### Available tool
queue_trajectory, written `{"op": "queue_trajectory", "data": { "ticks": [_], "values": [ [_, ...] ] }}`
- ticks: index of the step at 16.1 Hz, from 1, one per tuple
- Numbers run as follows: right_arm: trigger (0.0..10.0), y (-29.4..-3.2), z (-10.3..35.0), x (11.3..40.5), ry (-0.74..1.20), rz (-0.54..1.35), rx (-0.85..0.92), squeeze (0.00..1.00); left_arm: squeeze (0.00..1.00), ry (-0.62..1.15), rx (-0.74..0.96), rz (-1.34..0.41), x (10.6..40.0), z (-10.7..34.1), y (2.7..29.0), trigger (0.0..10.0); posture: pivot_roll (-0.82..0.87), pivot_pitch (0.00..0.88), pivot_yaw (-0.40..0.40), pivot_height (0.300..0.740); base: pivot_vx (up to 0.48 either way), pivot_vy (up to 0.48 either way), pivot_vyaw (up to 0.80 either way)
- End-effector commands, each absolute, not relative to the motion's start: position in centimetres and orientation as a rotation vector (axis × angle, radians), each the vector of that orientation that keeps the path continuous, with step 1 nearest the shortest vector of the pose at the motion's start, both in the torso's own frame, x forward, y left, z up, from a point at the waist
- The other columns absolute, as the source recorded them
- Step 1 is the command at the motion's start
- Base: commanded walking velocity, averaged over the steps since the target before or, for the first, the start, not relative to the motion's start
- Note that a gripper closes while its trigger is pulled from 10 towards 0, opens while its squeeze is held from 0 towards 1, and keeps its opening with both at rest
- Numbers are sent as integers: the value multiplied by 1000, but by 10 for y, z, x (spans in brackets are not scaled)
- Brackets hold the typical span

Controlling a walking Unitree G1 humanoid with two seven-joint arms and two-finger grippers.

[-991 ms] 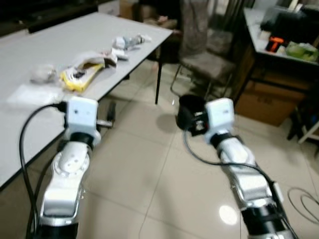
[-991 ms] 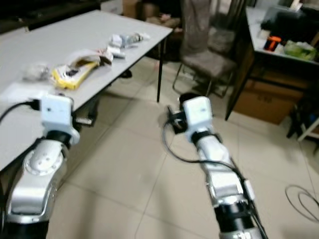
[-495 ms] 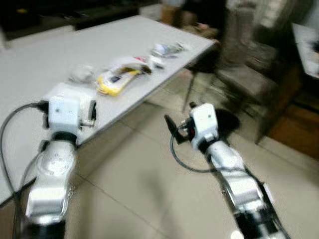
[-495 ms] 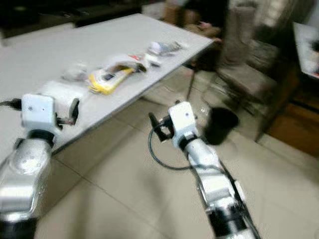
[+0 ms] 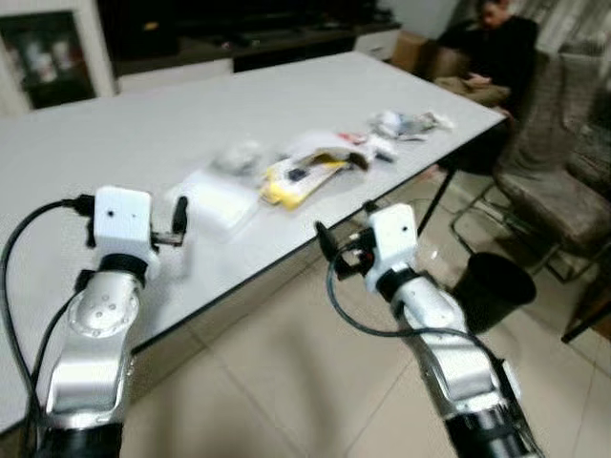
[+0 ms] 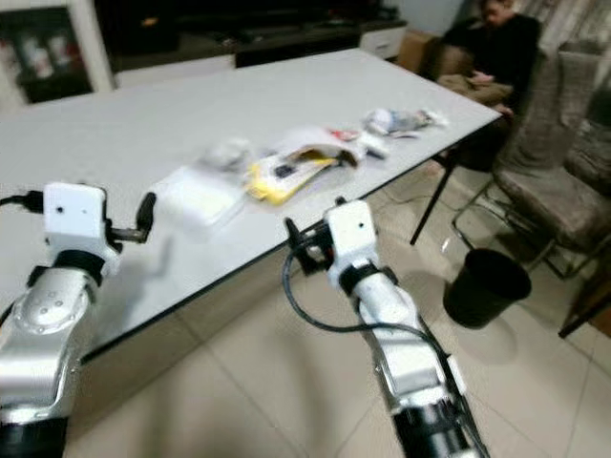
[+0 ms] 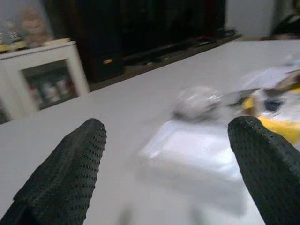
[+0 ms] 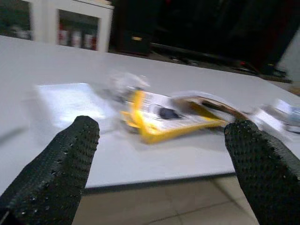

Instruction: Picking trash to rubbish bin

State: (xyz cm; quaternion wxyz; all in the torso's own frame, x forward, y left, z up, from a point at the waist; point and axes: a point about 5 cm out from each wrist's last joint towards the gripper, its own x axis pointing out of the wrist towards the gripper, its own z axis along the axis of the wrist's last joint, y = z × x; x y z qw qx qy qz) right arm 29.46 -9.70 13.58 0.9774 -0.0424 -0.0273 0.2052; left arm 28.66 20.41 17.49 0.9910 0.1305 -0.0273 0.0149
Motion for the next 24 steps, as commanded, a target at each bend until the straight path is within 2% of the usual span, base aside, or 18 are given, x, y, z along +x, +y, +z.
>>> {"op": "queue_trajectory", "data": {
  "ticks": [1,5,10,13,14,15,16,18,20,23,24],
  "values": [
    [10000,-105,138,295,-60,372,-100,0,0,-49,256,-1,289,174,201,10000,47,10,-85,740,401,0,0],
    [10000,-121,116,284,12,259,-62,0,0,4,267,-12,289,159,206,10000,39,66,-52,740,400,0,0],
    [10000,-125,137,279,-82,243,-30,0,0,14,260,-43,282,164,211,10000,76,150,-62,740,404,0,0],
    [10000,-140,147,273,-103,204,-63,0,0,15,162,-41,281,160,207,10000,-1,111,-6,740,123,0,0],
    [10000,-146,148,269,-101,205,-59,0,0,9,138,-12,284,159,210,10000,2,114,-39,740,0,0,0],
    [10000,-148,146,266,-83,199,-45,0,824,-2,105,33,289,162,221,10000,-4,107,-30,740,0,0,0],
    [10000,-147,146,263,-70,204,-25,0,1000,-9,41,57,293,168,231,10000,-26,129,-20,740,0,0,0],
    [10000,-138,144,257,-50,236,5,0,1000,-15,-99,-42,302,179,240,10000,-16,128,-31,740,0,0,0],
    [10000,-135,141,256,-20,255,33,0,1000,-15,-154,-82,307,181,242,10000,0,129,-33,740,0,0,0],
    [10000,-122,141,258,18,349,48,0,1000,201,-49,-91,323,159,253,10000,1,126,-29,740,0,0,0],
    [10000,-121,141,258,22,351,44,0,835,262,-36,-68,325,152,257,10000,2,124,-32,740,0,0,0]
  ]
}}
